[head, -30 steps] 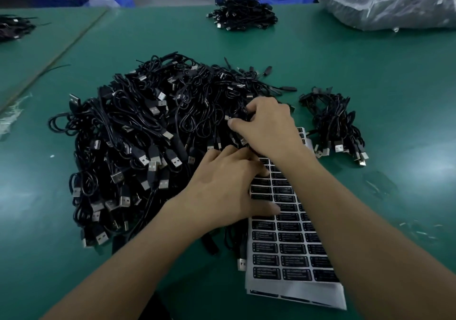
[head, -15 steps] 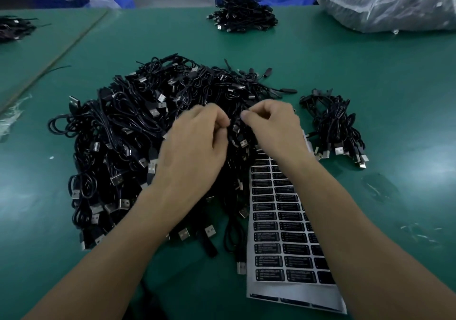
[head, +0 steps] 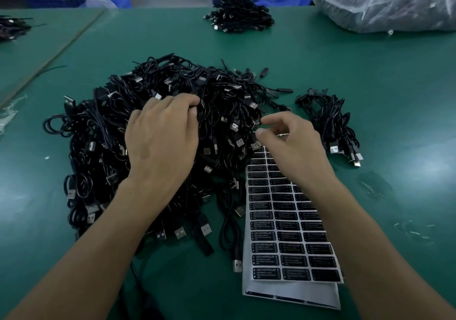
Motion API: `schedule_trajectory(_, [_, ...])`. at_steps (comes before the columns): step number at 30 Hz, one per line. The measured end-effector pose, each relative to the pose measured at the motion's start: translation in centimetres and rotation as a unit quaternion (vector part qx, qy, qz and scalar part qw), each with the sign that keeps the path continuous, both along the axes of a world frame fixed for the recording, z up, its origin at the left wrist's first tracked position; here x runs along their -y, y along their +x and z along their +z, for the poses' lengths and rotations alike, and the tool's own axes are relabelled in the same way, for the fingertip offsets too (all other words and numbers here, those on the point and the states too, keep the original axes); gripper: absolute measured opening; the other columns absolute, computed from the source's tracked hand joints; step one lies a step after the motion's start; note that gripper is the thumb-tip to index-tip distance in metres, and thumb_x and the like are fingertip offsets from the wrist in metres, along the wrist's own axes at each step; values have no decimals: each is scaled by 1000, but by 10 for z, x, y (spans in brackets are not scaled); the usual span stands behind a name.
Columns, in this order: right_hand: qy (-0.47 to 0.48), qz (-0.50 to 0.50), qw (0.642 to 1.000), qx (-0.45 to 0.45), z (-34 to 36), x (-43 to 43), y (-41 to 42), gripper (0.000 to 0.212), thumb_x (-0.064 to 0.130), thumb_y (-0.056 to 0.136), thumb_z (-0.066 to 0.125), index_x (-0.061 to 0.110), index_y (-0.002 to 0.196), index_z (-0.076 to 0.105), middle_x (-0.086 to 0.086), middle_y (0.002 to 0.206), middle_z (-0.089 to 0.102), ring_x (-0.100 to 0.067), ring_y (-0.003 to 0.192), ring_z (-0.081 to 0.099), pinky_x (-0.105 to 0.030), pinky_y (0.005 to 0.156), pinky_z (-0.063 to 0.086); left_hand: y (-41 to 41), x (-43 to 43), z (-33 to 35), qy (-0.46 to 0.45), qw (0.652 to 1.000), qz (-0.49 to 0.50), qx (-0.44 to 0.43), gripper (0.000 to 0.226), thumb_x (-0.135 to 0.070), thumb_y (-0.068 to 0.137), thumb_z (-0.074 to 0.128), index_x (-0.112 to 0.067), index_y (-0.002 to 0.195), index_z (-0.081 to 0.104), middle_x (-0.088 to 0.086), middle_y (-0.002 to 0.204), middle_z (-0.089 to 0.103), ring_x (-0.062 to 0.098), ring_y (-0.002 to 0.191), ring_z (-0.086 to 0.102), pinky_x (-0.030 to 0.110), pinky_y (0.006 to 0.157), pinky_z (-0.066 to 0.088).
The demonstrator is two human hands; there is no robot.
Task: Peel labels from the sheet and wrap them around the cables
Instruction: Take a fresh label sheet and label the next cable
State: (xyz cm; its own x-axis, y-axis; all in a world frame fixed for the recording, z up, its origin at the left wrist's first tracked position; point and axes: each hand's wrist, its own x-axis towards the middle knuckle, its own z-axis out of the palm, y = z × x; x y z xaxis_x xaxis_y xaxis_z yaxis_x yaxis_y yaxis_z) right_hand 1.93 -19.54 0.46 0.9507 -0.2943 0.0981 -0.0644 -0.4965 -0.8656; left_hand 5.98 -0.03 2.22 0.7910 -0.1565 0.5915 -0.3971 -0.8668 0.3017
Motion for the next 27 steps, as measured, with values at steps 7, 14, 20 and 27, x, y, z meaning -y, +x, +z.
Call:
schedule_trajectory(7, [225, 54, 971, -68, 13, -2, -4, 48, 58, 100, 45, 18, 109, 70, -1, 88, 75, -7, 62, 63, -27, 55, 42, -23, 17, 23, -65, 951, -300, -30, 17, -19, 93, 61, -21, 103, 75, -16, 83, 70, 2, 65, 61, 24, 59, 49])
schedule_trajectory(14, [328, 47, 939, -94, 10, 3, -6, 22, 11, 93, 67, 15, 115, 68, -15, 87, 69, -12, 59, 59, -23, 50, 43, -28, 14, 29, -72, 866, -411, -275, 14, -23, 89, 73, -33, 98, 68, -16, 82, 75, 13, 77, 72, 32, 78, 59])
schedule_trajectory(20, [428, 49, 902, -33, 8, 8, -13, 22, -1, 84, 70, 9, 104, 67, -6, 81, 75, -14, 66, 71, -20, 49, 53, -22, 17, 21, -65, 896, -256, -357, 46, -75, 78, 52, -30, 87, 57, -14, 74, 74, 3, 65, 71, 38, 65, 62])
schedule_trajectory(27, [582, -4, 813, 24, 1, 7, -18, 21, 1, 79, 66, 6, 96, 55, -17, 84, 71, -19, 70, 74, -18, 54, 57, -15, 16, 15, -77, 855, -254, -446, 49, -72, 68, 68, -28, 89, 71, -7, 74, 75, 9, 65, 72, 29, 58, 61])
